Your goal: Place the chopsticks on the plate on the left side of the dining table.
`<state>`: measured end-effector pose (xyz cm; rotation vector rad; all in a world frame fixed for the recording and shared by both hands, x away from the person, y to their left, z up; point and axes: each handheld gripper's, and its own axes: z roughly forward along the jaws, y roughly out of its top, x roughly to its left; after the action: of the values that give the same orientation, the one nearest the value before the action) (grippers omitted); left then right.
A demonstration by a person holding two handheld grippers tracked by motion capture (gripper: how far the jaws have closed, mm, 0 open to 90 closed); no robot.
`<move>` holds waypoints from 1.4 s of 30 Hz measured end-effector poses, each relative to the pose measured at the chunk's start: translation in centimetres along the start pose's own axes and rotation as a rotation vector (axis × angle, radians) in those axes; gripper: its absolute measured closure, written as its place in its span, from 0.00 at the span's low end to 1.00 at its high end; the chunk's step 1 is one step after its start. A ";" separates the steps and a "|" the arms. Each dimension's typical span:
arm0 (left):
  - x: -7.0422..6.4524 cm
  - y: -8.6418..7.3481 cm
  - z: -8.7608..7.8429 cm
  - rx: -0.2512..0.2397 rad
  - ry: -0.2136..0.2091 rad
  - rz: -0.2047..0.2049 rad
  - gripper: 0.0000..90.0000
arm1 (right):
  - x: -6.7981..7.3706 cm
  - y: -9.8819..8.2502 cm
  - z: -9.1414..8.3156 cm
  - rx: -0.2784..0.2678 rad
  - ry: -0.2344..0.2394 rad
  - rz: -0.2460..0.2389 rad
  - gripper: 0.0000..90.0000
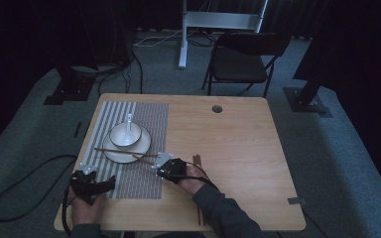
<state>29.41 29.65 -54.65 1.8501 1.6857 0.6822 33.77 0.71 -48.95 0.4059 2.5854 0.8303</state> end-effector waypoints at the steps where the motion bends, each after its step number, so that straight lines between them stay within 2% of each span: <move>1: 0.0 0.0 0.0 -0.001 0.000 -0.001 0.00 | 0.0 0.1 0.0 -0.004 0.001 -0.004 0.94; 8: 0.0 0.0 0.0 0.001 0.000 0.002 0.00 | -0.8 0.4 0.5 -0.017 0.037 0.004 0.94; 24: 0.0 0.0 0.0 0.000 0.001 0.002 0.00 | -2.1 1.8 0.8 -0.041 0.101 -0.073 0.94; 33: 0.0 0.0 0.0 0.000 0.000 0.002 0.00 | -2.6 2.9 1.0 -0.039 0.113 -0.110 0.94; 42: 0.0 0.0 0.0 0.000 0.001 0.003 0.00 | -2.9 3.7 1.1 -0.034 0.120 -0.117 0.94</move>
<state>29.41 29.67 -54.66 1.8524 1.6837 0.6840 37.34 2.99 -46.75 0.1975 2.6709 0.8811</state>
